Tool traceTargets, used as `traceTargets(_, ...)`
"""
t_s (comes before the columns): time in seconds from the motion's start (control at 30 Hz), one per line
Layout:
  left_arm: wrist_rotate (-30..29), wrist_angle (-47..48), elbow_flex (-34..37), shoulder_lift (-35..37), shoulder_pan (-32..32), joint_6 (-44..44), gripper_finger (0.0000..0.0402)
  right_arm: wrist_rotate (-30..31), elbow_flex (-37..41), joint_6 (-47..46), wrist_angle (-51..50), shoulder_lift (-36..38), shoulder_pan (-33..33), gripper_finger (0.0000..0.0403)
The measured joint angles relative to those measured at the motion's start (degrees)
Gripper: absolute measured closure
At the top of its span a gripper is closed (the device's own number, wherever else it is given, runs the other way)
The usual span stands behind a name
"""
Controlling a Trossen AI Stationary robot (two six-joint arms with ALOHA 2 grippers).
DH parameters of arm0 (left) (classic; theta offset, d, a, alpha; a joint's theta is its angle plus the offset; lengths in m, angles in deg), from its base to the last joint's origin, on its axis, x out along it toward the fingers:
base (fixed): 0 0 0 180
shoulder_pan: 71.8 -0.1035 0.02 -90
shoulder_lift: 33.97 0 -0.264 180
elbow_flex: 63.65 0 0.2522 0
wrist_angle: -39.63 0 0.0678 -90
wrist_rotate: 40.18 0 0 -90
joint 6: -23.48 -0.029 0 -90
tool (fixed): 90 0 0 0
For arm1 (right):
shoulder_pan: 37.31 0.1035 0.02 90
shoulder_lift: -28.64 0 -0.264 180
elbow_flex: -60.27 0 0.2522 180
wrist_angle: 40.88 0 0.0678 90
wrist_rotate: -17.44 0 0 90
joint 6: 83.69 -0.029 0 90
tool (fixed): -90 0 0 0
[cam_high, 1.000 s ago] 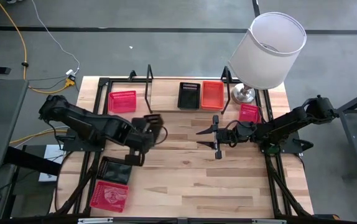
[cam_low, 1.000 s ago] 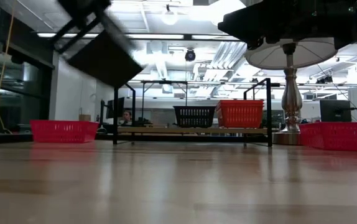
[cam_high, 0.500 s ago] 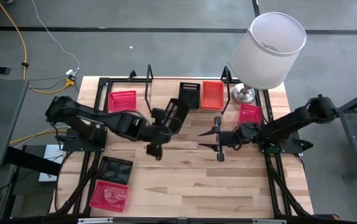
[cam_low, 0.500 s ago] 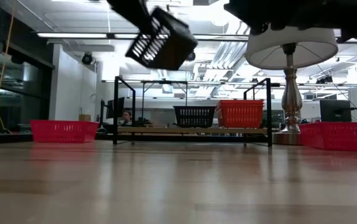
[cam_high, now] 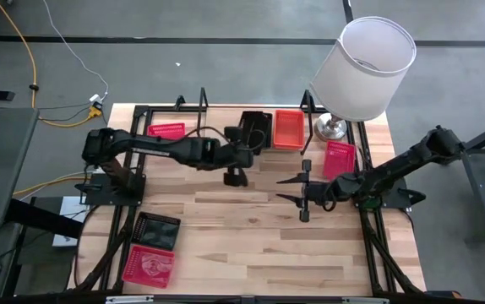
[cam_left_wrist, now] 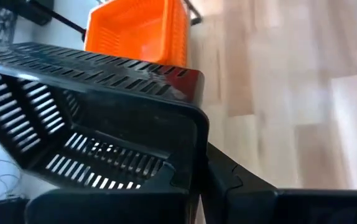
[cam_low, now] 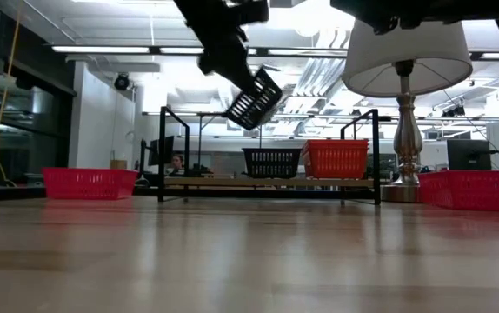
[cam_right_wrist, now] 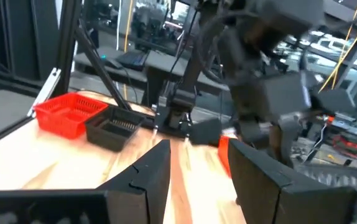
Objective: Stack baskets on shelf by color
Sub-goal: Stack the top black basket on top of the black basket on the shelf
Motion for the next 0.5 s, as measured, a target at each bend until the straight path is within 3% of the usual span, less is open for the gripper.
traceTargets(0.2,-4.47,-6.49,0.0,-3.99,-2.82,-3.15,0.0401,3.5,0.02,1.91,-0.41,0.67,2.2,0.0254)
traceTargets(0.5,-0.41,-7.05,0.0,-5.71,-5.6,-2.94,0.0401,4.63,0.02,1.5,-1.02,0.72,2.33,0.0254)
